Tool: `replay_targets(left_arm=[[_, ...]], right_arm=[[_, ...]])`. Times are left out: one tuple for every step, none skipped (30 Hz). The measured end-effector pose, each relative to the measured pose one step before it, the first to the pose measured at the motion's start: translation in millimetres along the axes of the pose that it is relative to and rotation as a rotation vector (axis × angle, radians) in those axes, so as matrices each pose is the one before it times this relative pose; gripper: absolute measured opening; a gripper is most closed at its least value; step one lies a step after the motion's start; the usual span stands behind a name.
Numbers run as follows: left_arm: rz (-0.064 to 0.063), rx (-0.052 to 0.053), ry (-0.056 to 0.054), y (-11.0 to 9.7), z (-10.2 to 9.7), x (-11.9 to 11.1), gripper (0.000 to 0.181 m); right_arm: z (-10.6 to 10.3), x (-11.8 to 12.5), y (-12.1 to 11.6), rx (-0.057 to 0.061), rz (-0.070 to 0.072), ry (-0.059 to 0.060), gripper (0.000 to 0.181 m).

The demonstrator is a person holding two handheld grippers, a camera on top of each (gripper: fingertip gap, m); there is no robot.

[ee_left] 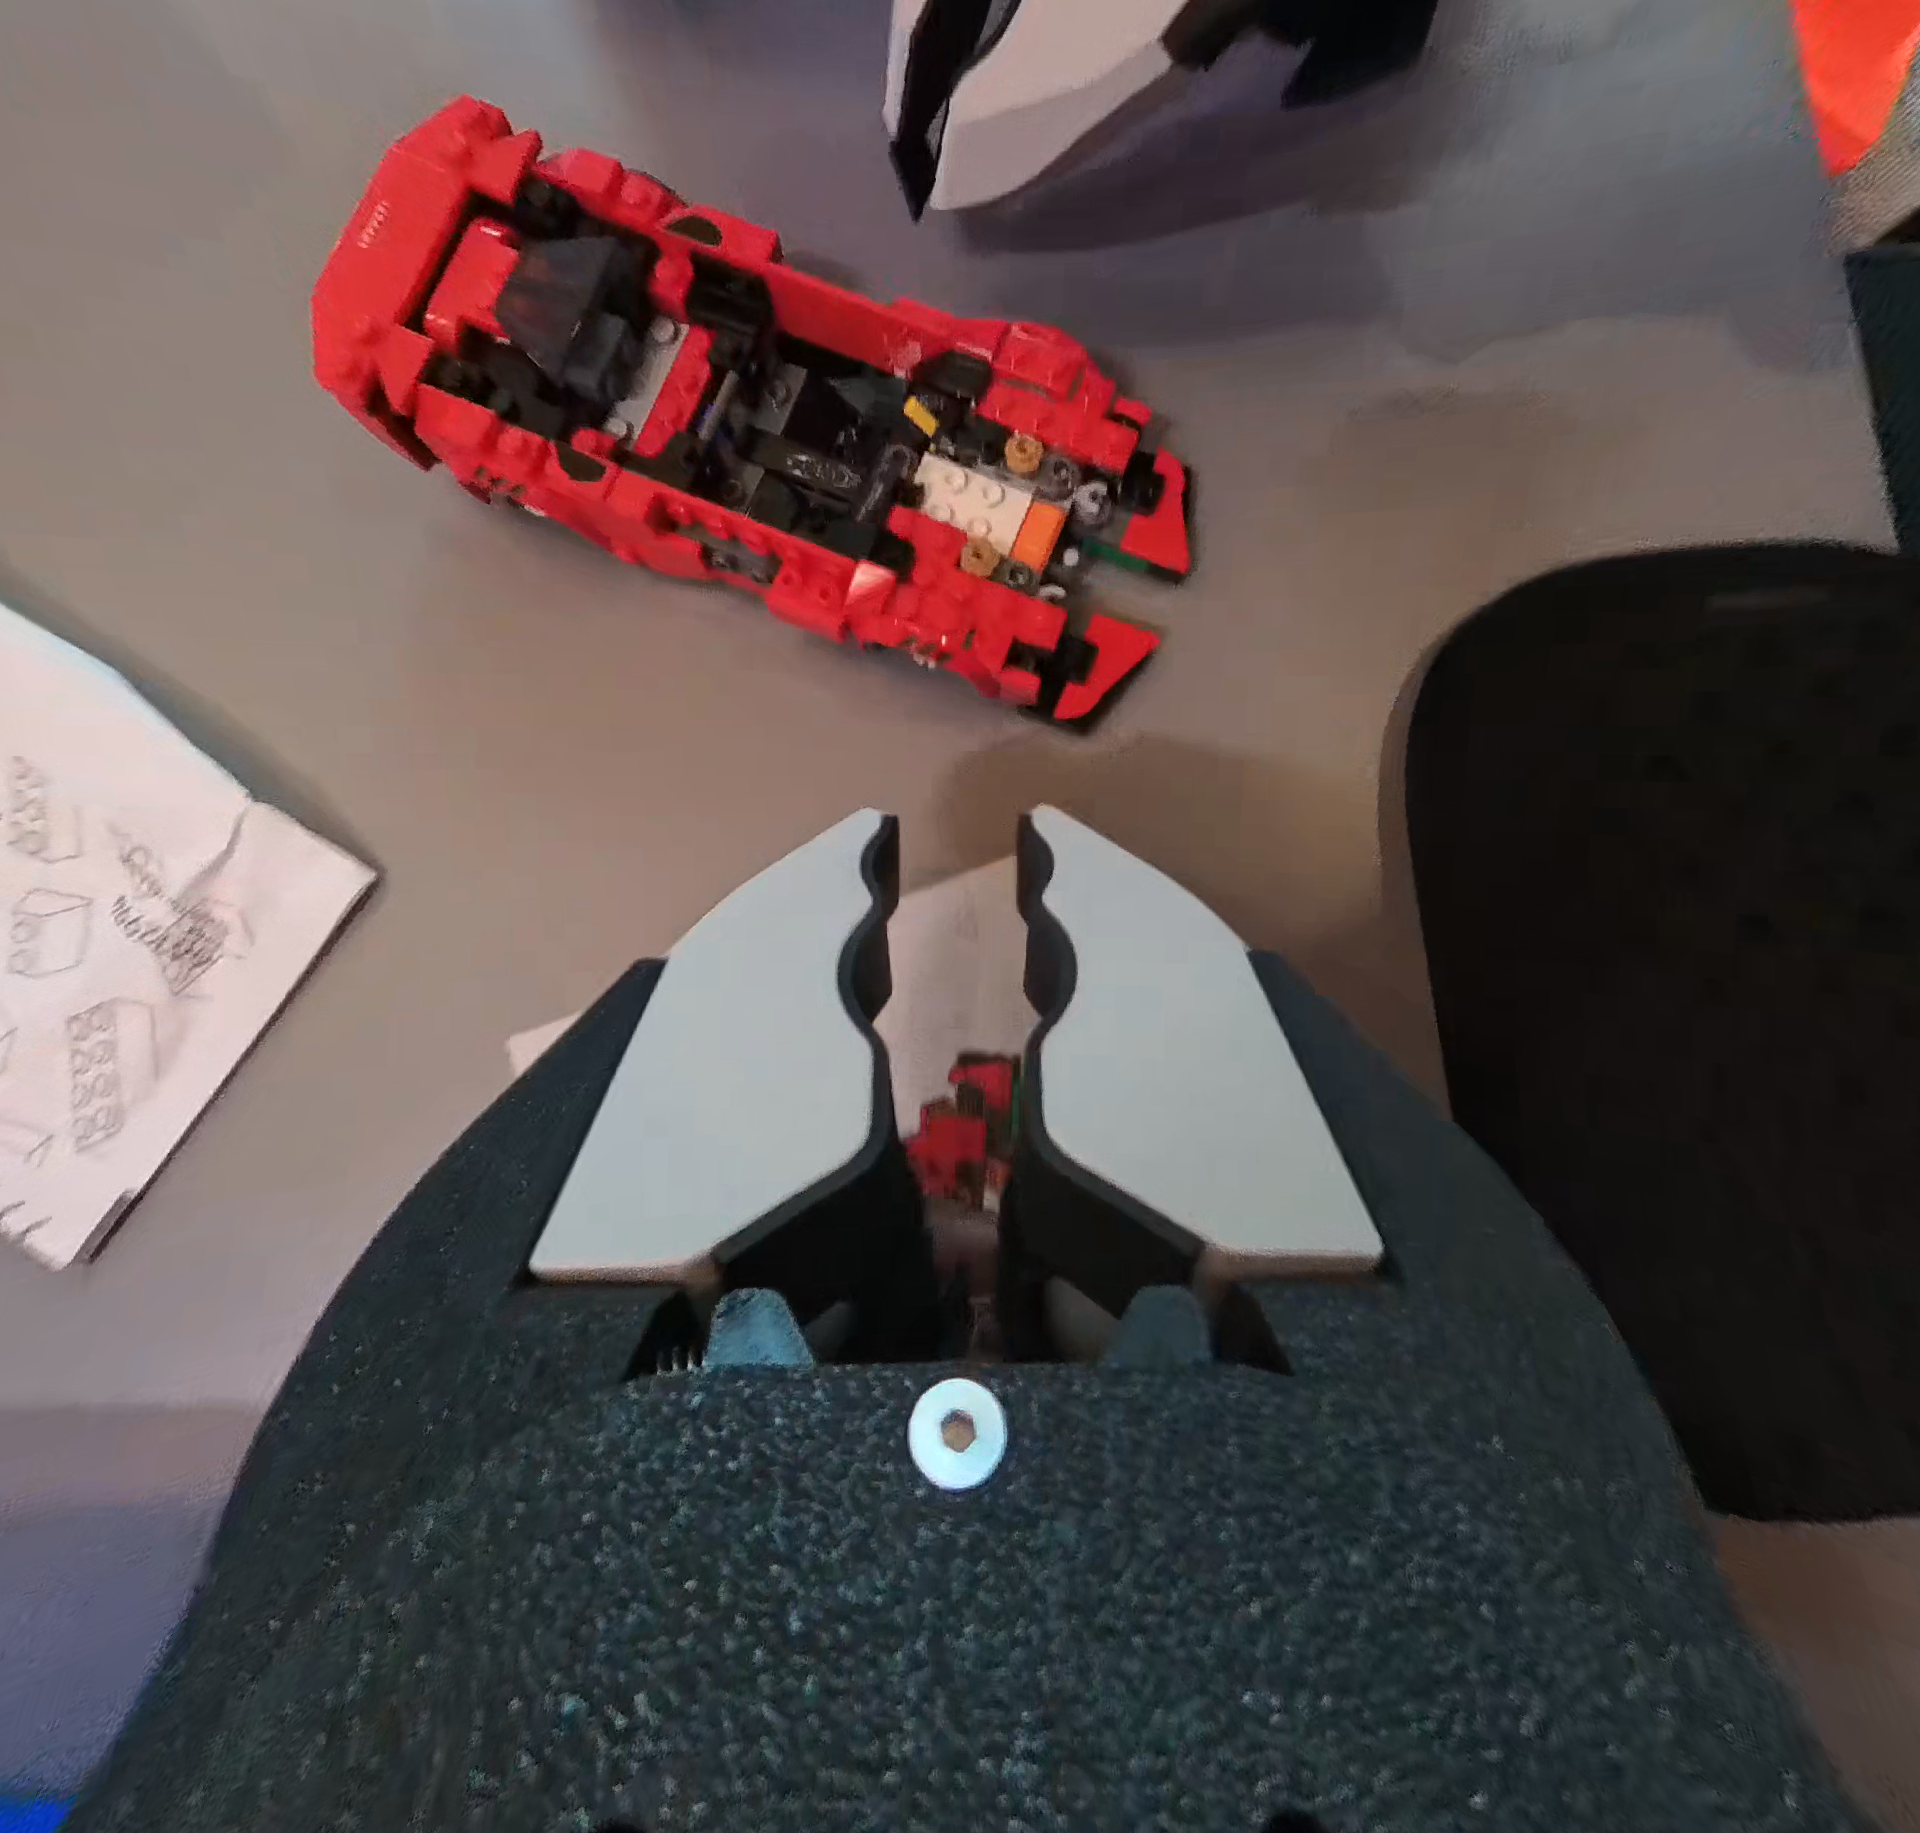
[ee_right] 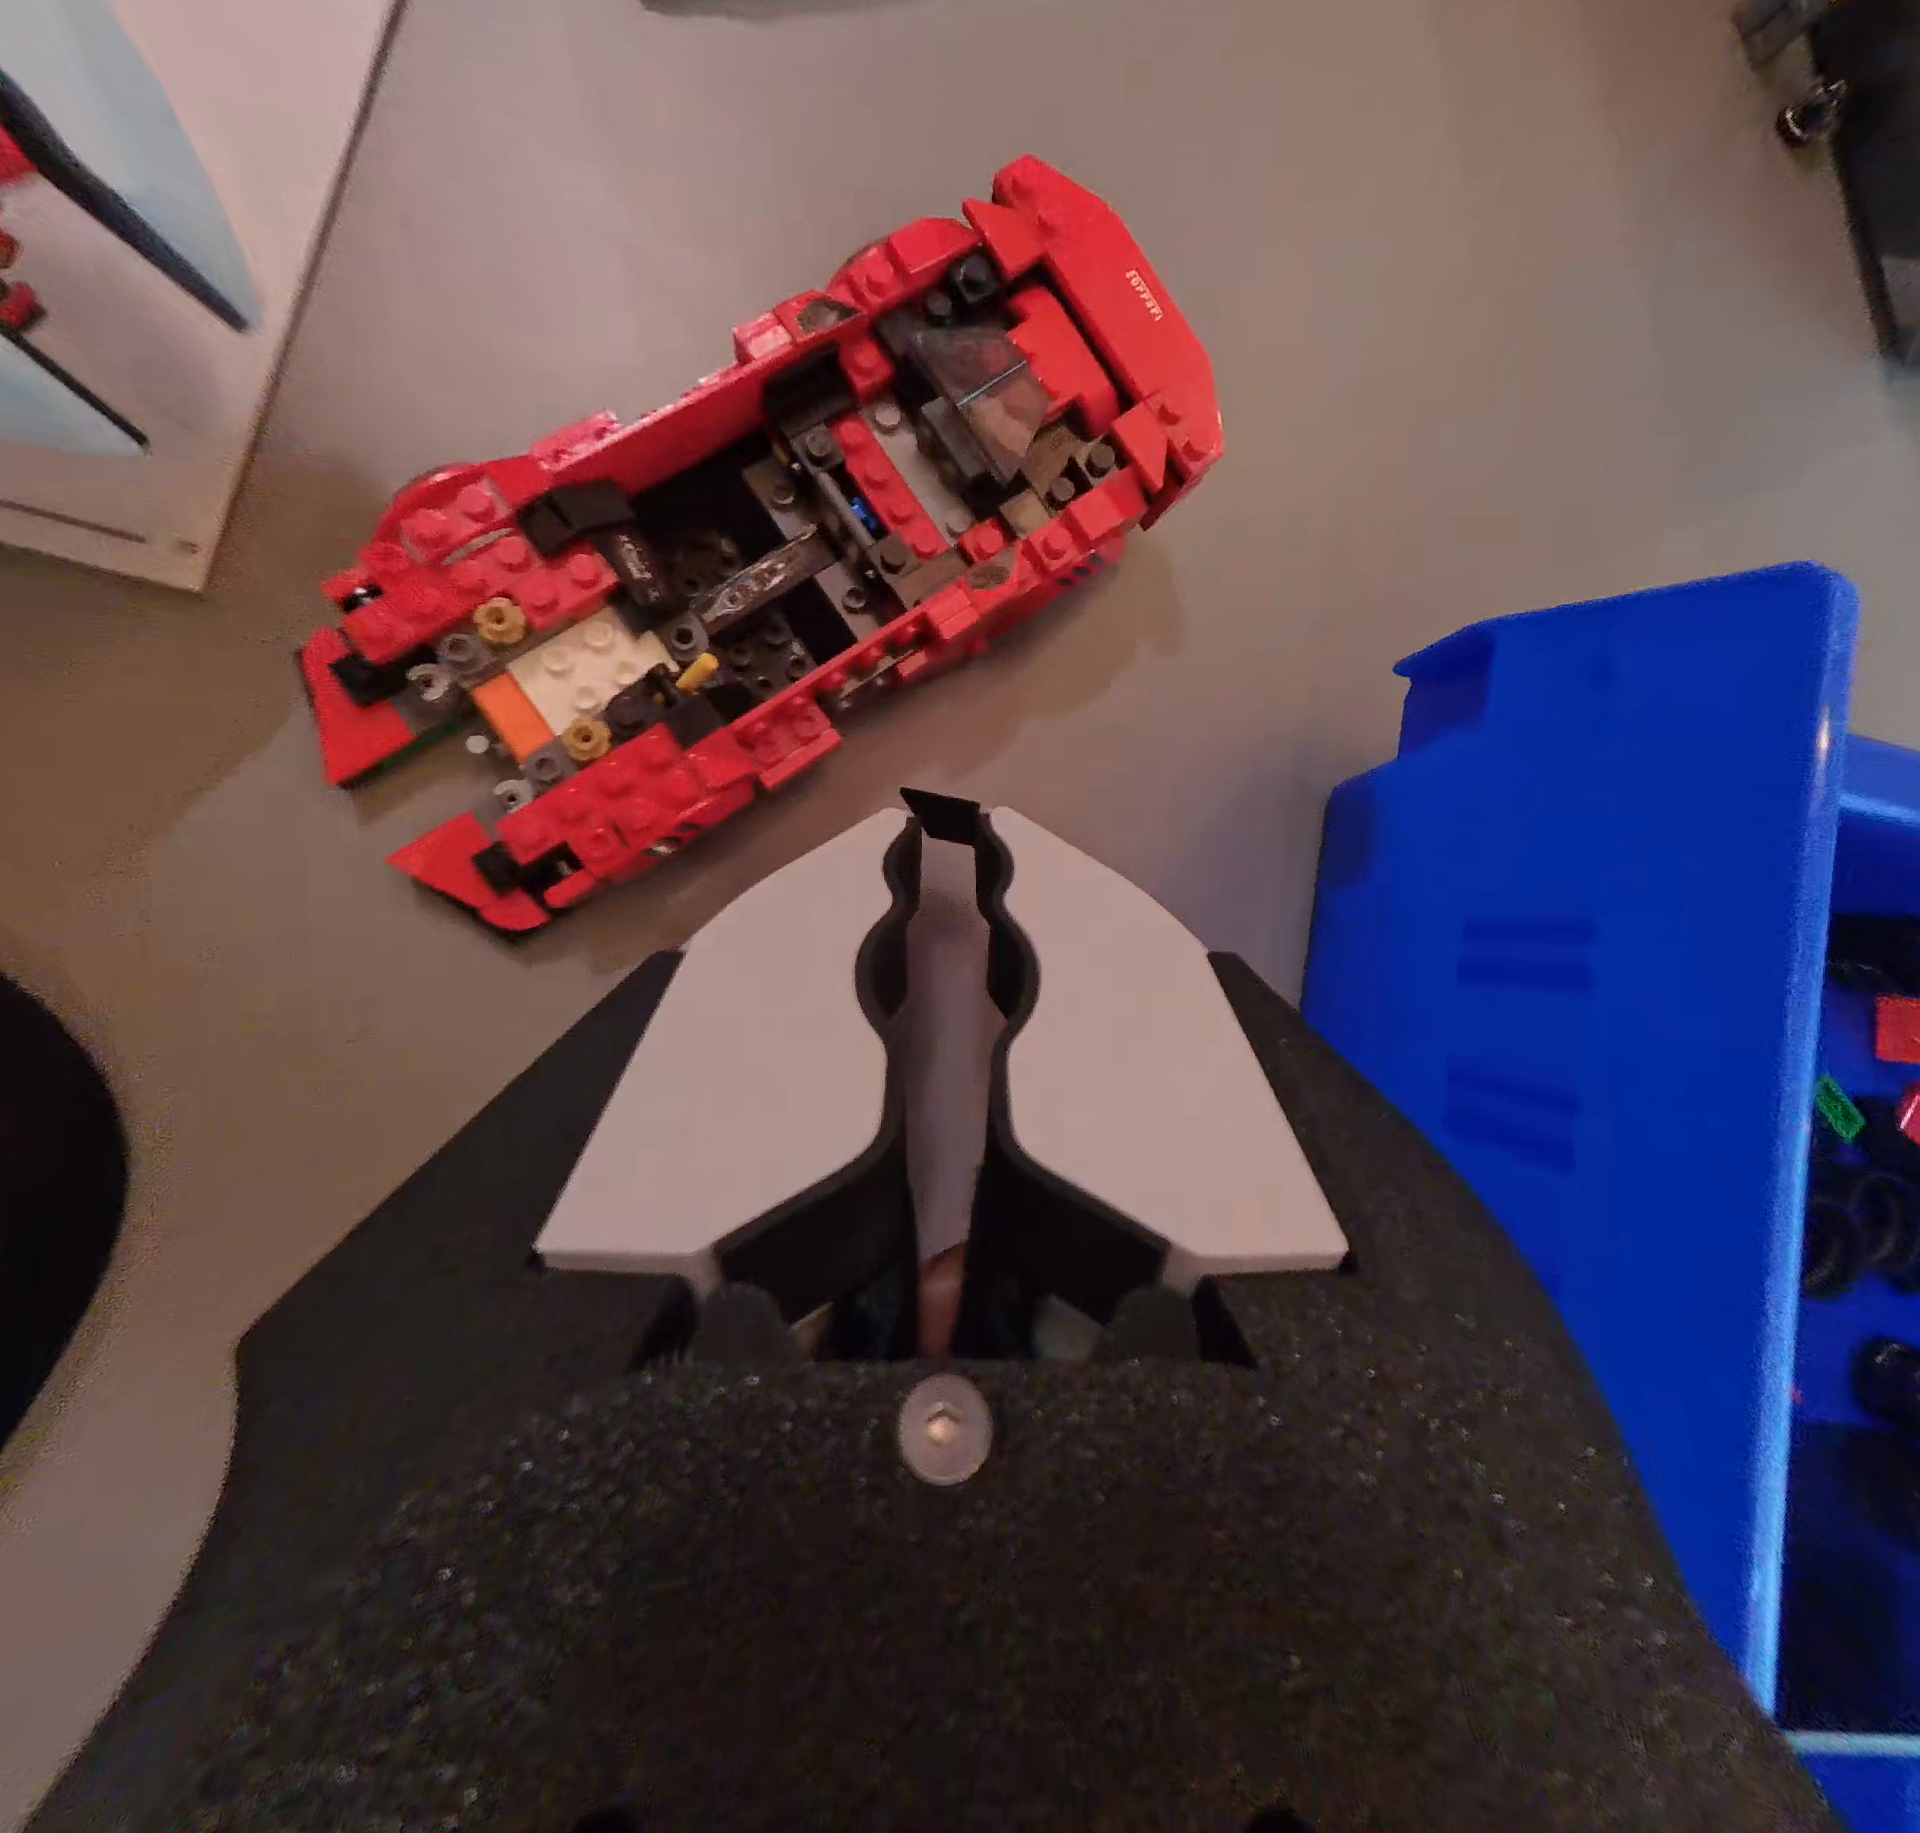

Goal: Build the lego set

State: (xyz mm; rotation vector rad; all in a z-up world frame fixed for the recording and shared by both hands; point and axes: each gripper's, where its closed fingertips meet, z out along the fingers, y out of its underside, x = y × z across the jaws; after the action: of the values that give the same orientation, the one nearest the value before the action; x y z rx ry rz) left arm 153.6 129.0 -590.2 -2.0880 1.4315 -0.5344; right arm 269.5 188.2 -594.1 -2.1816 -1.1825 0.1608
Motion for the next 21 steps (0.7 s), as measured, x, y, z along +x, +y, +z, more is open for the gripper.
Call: replay_targets(left_arm=[[-0.0255,0.0091,0.0256,-3.62,6.45,0.56,0.021],[-0.0287,0.0079,0.0306,-3.2,6.38,1.8,0.02],[-0.026,-0.0016,0.0243,-1.43,5.51,1.75,0.02],[-0.0196,-0.0045,0.0055,-0.72,4.19,-0.26,0.02],[-0.0092,0.0017,-0.0005,-0.96,2.62,0.07,0.021],[0.0006,0.0062,-0.0003,-0.88,1.39,1.08,0.02],[0.0054,0.005,-0.0023,-0.57,0.96,1.35,0.02],[0.0076,0.0016,-0.0015,-0.12,0.79,1.74,0.02],[0.0075,0.0026,0.0015,-0.66,0.82,2.29,0.021],[0.0035,0.004,0.0016,-1.11,0.79,2.12,0.021],[-0.0012,0.0028,0.0,-1.0,0.79,1.73,0.022],[-0.0034,0.0048,0.0028,-1.13,0.76,1.96,0.022],[-0.0057,0.0072,0.0036,-1.27,0.75,2.02,0.022],[-0.0079,0.0038,0.0017,-0.72,0.96,1.85,0.023],[-0.0066,0.0048,0.0049,-0.63,0.91,2.51,0.023],[-0.0089,0.0067,0.0062,-0.68,1.27,2.78,0.023],[-0.0094,0.0078,0.0091,-0.84,1.45,3.45,0.023],[-0.0072,0.005,0.0091,-0.59,1.74,3.53,0.023],[-0.0031,0.0002,0.0041,0.02,1.96,2.88,0.024],[-0.0017,0.0039,-0.0001,-0.5,1.73,2.28,0.024],[-0.0035,0.005,0.0,-0.43,1.64,1.98,0.024]], right_arm=[[2.84,1.84,-0.58,0.0028,-0.0026,-0.0014,0.01],[2.58,1.17,-1.06,0.0046,0.0012,-0.0063,0.01],[2.55,0.34,-0.48,0.0008,0.0018,-0.0106,0.01],[2.43,0.18,0.2,-0.0044,-0.0019,-0.01,0.01],[2.26,0.68,0.22,-0.0028,-0.005,-0.0044,0.01],[1.9,0.42,-0.02,0.0005,-0.0069,-0.005,0.01],[1.59,0.11,-0.13,0.0025,-0.0056,-0.0083,0.01],[1.28,-0.93,-1.2,0.0093,-0.0062,-0.0154,0.01],[1.09,-1.11,-1.46,0.0109,-0.002,-0.0164,0.01],[1.02,-0.93,-1.08,0.0058,-0.0001,-0.0175,0.01],[0.92,-1.17,-1.43,0.0067,-0.0033,-0.0182,0.01],[0.97,-0.71,-1.23,0.0046,-0.0027,-0.0153,0.01],[0.94,-0.02,-1.07,0.0008,-0.0061,-0.01,0.01],[0.56,0.86,-0.6,-0.0014,-0.0147,-0.0041,0.01],[0.54,0.49,-1.55,0.0025,-0.0151,-0.0069,0.01],[0.51,0.37,-1.94,0.0049,-0.0157,-0.0078,0.01],[0.44,0.01,-2.31,0.0054,-0.014,-0.011,0.01],[0.39,-0.68,-2.51,0.0032,-0.0156,-0.016,0.01],[0.43,-0.69,-2.74,0.003,-0.0161,-0.015,0.01],[0.81,-0.39,-2.51,-0.0007,-0.0095,-0.0121,0.01],[1.21,-0.29,-1.93,-0.006,-0.0134,-0.0099,0.01]])
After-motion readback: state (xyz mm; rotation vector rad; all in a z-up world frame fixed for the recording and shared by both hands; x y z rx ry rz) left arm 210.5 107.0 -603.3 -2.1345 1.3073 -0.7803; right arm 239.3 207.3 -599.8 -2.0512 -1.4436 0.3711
